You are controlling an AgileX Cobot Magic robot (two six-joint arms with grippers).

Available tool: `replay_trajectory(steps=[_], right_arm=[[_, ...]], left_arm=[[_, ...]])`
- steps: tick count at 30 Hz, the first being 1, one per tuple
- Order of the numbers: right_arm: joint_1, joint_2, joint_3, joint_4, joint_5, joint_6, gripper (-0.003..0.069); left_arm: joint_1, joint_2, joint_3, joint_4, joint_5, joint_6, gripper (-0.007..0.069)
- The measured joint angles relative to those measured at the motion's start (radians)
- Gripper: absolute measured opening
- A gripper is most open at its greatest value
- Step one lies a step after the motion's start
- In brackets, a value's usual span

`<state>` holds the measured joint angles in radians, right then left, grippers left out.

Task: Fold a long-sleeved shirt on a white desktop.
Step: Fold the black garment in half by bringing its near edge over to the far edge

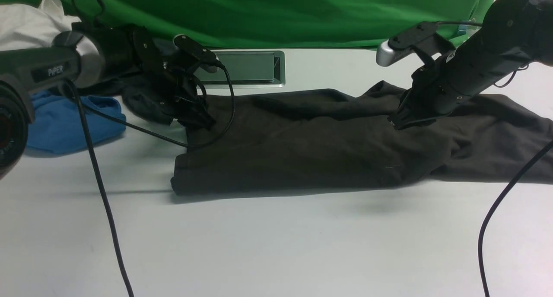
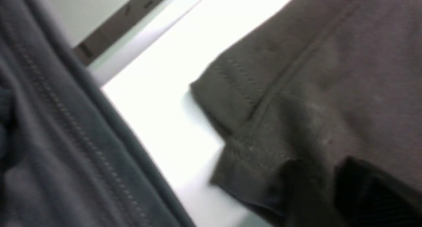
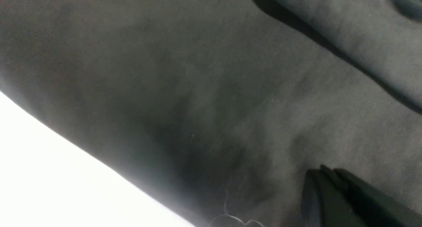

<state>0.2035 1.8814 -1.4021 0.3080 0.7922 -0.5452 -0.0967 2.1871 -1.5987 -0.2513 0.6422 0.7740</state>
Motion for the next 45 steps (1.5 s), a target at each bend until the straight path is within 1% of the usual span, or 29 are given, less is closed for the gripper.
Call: replay_trajectory(steps=[2, 3, 15, 26, 29, 31, 32, 34, 36, 37, 40, 43, 45], right_arm=[[0.0, 0.0, 0.0, 0.001, 0.001, 0.0, 0.0038], [0.0, 0.0, 0.0, 0.002, 0.001, -0.002, 0.0038], [0.0, 0.0, 0.0, 0.004, 0.005, -0.01, 0.0041], [-0.002, 0.001, 0.0, 0.005, -0.005, -0.009, 0.006], [-0.016, 0.002, 0.0, 0.004, -0.031, 0.036, 0.0099], [-0.031, 0.002, 0.0, 0.002, -0.048, 0.066, 0.0147], [-0.032, 0.002, 0.0, 0.002, -0.05, 0.068, 0.0153], [-0.039, 0.002, 0.0, 0.001, -0.055, 0.082, 0.0224], [-0.036, 0.002, 0.0, 0.01, -0.057, 0.082, 0.0277], [-0.029, 0.002, 0.0, 0.016, -0.059, 0.077, 0.0291], [0.006, 0.006, -0.017, 0.028, -0.056, 0.022, 0.0303], [0.049, 0.035, -0.071, 0.037, -0.054, -0.009, 0.0293], [0.059, 0.052, -0.1, 0.039, -0.054, -0.024, 0.0288]], left_arm=[[0.0, -0.001, 0.0, 0.0, 0.0, 0.0, 0.0043], [0.0, -0.003, 0.0, 0.0, 0.001, 0.0, 0.0039], [0.0, -0.101, 0.007, 0.018, 0.018, 0.0, 0.0032], [-0.001, -0.117, -0.013, 0.025, 0.006, 0.0, 0.0032], [-0.012, -0.119, -0.013, 0.048, 0.007, 0.0, 0.0032], [-0.021, -0.127, -0.013, 0.06, 0.007, -0.005, 0.0032], [-0.024, -0.13, -0.013, 0.063, 0.007, -0.008, 0.0032], [-0.031, -0.146, -0.013, 0.081, 0.009, -0.024, 0.0032], [-0.034, -0.165, -0.015, 0.103, 0.005, -0.043, 0.0032], [-0.034, -0.173, -0.016, 0.116, 0.001, -0.048, 0.0032], [-0.034, -0.187, -0.018, 0.145, -0.01, -0.056, 0.0032], [-0.034, -0.188, -0.018, 0.161, -0.033, -0.058, 0.0032], [-0.034, -0.187, -0.018, 0.161, -0.051, -0.058, 0.0032]])
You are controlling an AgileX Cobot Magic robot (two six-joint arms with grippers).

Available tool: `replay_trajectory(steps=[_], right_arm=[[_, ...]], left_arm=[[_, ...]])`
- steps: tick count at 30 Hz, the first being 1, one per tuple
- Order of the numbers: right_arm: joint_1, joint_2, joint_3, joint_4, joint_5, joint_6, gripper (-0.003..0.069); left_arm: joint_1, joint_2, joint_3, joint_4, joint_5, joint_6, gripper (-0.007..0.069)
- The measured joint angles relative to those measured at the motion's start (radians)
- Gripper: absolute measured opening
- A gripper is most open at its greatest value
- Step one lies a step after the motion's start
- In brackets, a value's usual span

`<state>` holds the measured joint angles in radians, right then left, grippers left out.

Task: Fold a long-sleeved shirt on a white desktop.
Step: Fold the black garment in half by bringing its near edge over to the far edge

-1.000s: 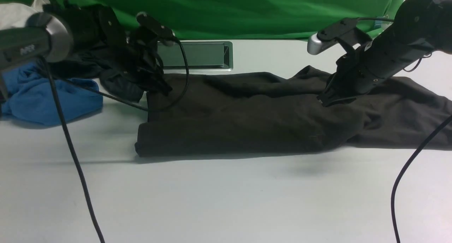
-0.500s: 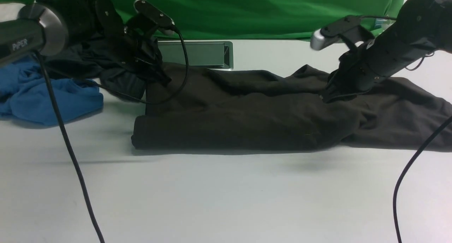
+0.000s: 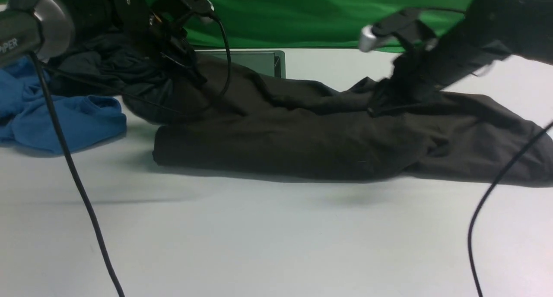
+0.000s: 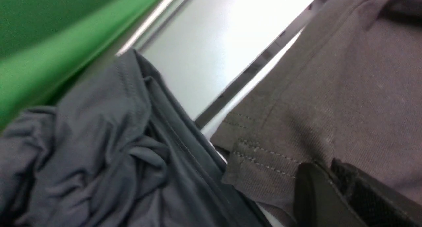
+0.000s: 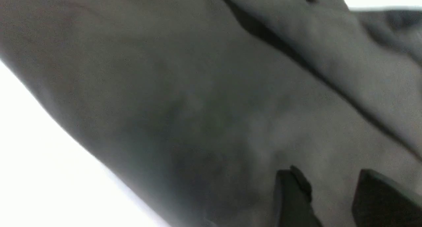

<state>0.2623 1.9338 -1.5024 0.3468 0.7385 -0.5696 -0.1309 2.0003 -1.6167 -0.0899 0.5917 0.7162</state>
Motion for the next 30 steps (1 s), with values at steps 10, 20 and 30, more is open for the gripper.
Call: replay_trajectory(steps=[10, 20, 30], right_arm=[[0.046, 0.184, -0.249, 0.126, 0.096, -0.132, 0.0274], [0.052, 0.332, -0.4, 0.147, 0.147, -0.168, 0.0211], [0.05, 0.489, -0.55, 0.131, 0.097, -0.19, 0.012]], left_arm=[[0.004, 0.062, 0.0, 0.015, -0.111, 0.002, 0.0121], [0.018, 0.054, 0.0, 0.018, -0.074, -0.098, 0.0482], [-0.058, -0.045, 0.006, 0.01, 0.114, -0.173, 0.0052]])
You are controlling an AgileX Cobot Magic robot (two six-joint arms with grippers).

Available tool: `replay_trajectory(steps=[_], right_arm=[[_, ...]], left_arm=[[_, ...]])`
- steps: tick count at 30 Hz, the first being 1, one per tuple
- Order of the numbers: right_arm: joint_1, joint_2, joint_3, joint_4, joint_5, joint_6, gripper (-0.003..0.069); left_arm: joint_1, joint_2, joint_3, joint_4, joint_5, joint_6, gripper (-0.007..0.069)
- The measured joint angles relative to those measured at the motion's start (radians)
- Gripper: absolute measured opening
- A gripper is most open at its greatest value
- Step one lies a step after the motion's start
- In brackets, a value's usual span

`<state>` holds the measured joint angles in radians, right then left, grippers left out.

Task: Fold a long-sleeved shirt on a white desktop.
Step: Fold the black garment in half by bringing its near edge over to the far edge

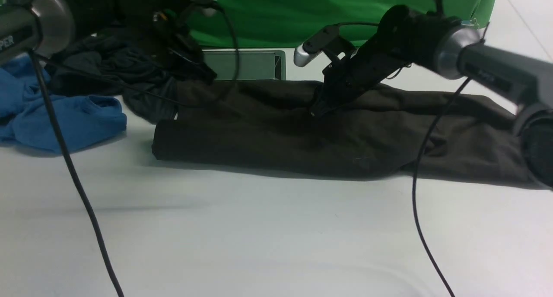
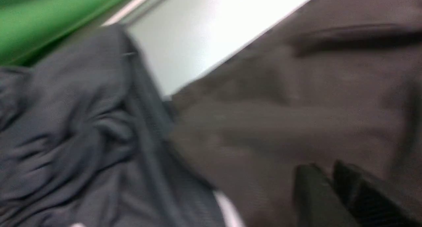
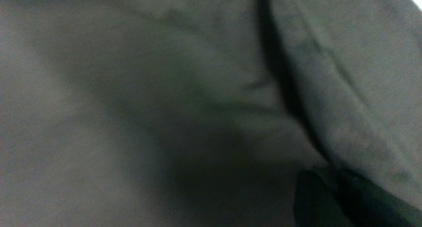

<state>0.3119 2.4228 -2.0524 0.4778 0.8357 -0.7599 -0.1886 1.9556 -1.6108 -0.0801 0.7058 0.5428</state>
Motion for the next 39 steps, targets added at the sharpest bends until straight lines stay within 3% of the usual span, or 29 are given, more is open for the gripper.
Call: replay_trajectory(steps=[6, 12, 16, 27, 33, 39], right_arm=[[-0.015, 0.036, -0.035, -0.011, -0.183, 0.0, 0.0122], [-0.078, 0.061, -0.038, -0.028, -0.348, 0.012, 0.0141], [-0.13, 0.054, -0.038, -0.033, -0.31, 0.091, 0.0145], [-0.286, -0.259, 0.053, -0.134, 0.141, 0.271, 0.0116], [-0.281, -0.398, 0.343, -0.092, 0.116, 0.241, 0.0091], [-0.214, -0.31, 0.465, -0.068, -0.106, 0.196, 0.0085]], left_arm=[[-0.093, -0.024, 0.025, 0.0, 0.054, 0.002, 0.0017], [-0.111, -0.04, 0.029, 0.002, 0.125, -0.018, 0.0015], [-0.111, -0.063, 0.031, 0.009, 0.152, -0.022, 0.0015], [-0.11, -0.099, 0.091, 0.004, 0.108, -0.032, 0.0015], [-0.11, -0.11, 0.282, -0.034, -0.035, 0.005, 0.0015], [-0.109, -0.061, 0.398, -0.065, -0.172, 0.085, 0.0015]])
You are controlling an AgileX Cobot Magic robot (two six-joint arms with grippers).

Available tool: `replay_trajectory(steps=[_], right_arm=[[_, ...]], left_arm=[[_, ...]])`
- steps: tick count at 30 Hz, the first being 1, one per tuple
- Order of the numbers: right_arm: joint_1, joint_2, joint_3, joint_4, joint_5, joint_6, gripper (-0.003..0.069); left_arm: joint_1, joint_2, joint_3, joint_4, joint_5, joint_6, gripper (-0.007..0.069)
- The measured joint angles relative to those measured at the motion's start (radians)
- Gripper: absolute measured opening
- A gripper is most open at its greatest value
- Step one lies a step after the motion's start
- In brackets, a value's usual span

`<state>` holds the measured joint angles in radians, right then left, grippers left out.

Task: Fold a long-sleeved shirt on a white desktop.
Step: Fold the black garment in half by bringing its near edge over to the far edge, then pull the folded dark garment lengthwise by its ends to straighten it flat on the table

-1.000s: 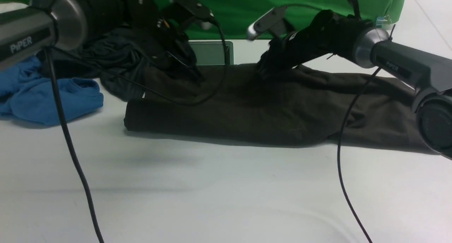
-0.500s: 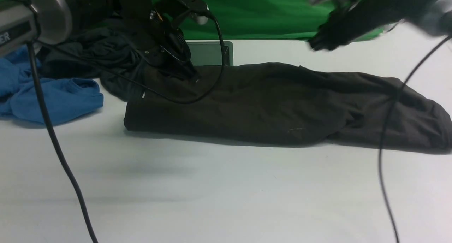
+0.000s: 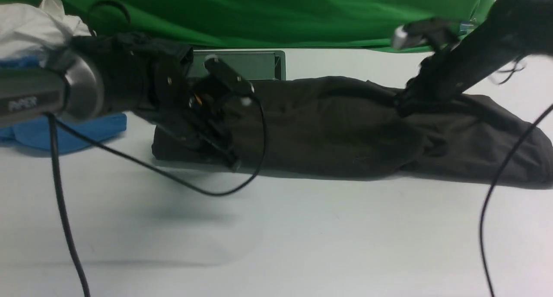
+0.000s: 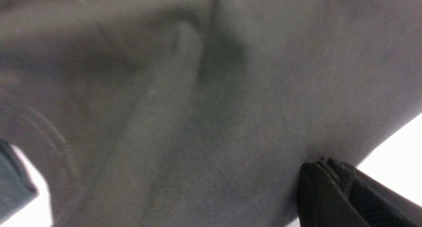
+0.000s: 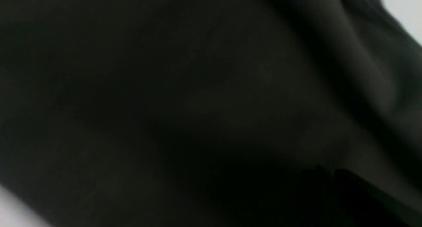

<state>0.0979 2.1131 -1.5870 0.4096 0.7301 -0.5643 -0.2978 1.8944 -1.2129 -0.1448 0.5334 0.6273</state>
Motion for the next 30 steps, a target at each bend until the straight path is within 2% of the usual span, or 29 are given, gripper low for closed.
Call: replay_trajectory(steps=[5, 10, 14, 19, 23, 25, 26, 27, 28, 30], right_arm=[[-0.075, 0.095, -0.033, -0.001, -0.156, 0.065, 0.0085], [-0.143, 0.101, -0.066, -0.004, -0.173, 0.101, 0.0085], [-0.209, 0.029, -0.076, -0.034, -0.048, 0.124, 0.0085], [-0.266, -0.185, 0.032, -0.197, 0.073, 0.27, 0.0108], [-0.311, -0.32, 0.208, -0.282, 0.076, 0.389, 0.0237], [-0.341, -0.339, 0.288, -0.294, 0.069, 0.429, 0.0376], [-0.358, -0.335, 0.328, -0.299, 0.067, 0.449, 0.0486], [-0.366, -0.324, 0.349, -0.302, 0.064, 0.455, 0.056], [-0.367, -0.322, 0.352, -0.305, 0.064, 0.457, 0.0572], [-0.375, -0.279, 0.374, -0.304, 0.023, 0.472, 0.0657]], left_arm=[[0.024, 0.042, 0.006, 0.011, -0.029, 0.002, 0.0017], [0.05, 0.049, 0.01, 0.01, -0.03, -0.001, 0.0017], [0.069, 0.051, 0.013, 0.013, -0.03, -0.001, 0.0017], [0.071, 0.046, 0.013, 0.012, -0.028, -0.001, 0.0017], [0.071, 0.019, 0.015, -0.018, -0.063, -0.001, 0.0017], [0.071, 0.004, 0.015, -0.045, -0.081, 0.007, 0.0017], [0.071, -0.005, 0.015, -0.059, -0.088, 0.025, 0.0017], [0.071, -0.009, 0.015, -0.067, -0.093, 0.031, 0.0017], [0.071, -0.009, 0.015, -0.069, -0.093, 0.032, 0.0017], [0.071, -0.012, 0.015, -0.096, -0.102, 0.045, 0.0017]])
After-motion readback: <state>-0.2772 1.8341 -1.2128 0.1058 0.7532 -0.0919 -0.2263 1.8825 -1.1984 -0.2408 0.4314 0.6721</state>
